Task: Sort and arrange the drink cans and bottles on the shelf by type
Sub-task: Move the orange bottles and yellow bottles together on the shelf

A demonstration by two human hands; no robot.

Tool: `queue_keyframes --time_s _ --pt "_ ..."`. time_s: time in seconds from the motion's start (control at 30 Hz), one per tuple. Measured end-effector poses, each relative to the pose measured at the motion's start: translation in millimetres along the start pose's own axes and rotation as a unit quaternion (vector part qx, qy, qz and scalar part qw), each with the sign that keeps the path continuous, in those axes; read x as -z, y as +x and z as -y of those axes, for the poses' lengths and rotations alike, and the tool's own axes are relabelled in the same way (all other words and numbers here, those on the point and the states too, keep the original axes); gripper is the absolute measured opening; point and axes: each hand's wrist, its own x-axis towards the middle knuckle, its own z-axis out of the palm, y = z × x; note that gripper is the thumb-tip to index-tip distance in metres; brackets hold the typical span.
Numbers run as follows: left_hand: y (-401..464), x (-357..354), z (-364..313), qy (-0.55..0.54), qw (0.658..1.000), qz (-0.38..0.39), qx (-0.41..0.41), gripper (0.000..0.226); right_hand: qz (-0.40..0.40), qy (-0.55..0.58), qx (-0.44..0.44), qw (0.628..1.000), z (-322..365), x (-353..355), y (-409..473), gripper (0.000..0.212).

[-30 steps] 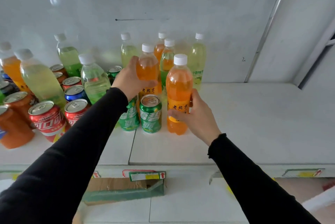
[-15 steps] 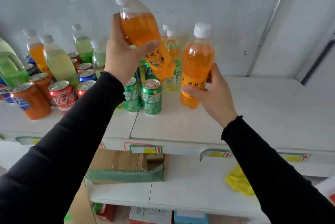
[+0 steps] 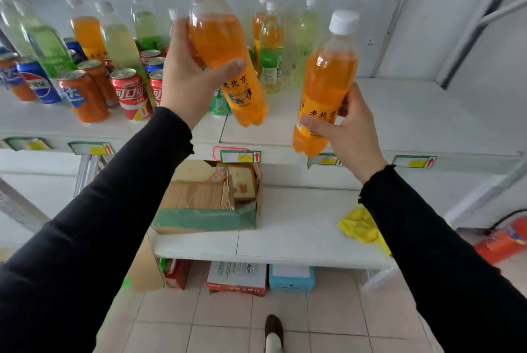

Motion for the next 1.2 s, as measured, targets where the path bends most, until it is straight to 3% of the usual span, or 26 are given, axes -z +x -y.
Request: queue_keyframes --time_s 0.47,0.83,1.2 --pt "-30 10 17 0.093 0.995 0.002 0.039 0.078 0.000 0.021 -0.020 1.000 -4 9 -34 0.067" --pt "14 11 46 0.143 0.987 -0.004 0.068 0.080 0.062 0.092 -0.017 0.994 -17 -47 34 0.068" --pt "57 13 81 0.148 0.982 0.062 0.101 0.084 0.134 0.092 -0.022 0.986 -25 -104 93 0.070"
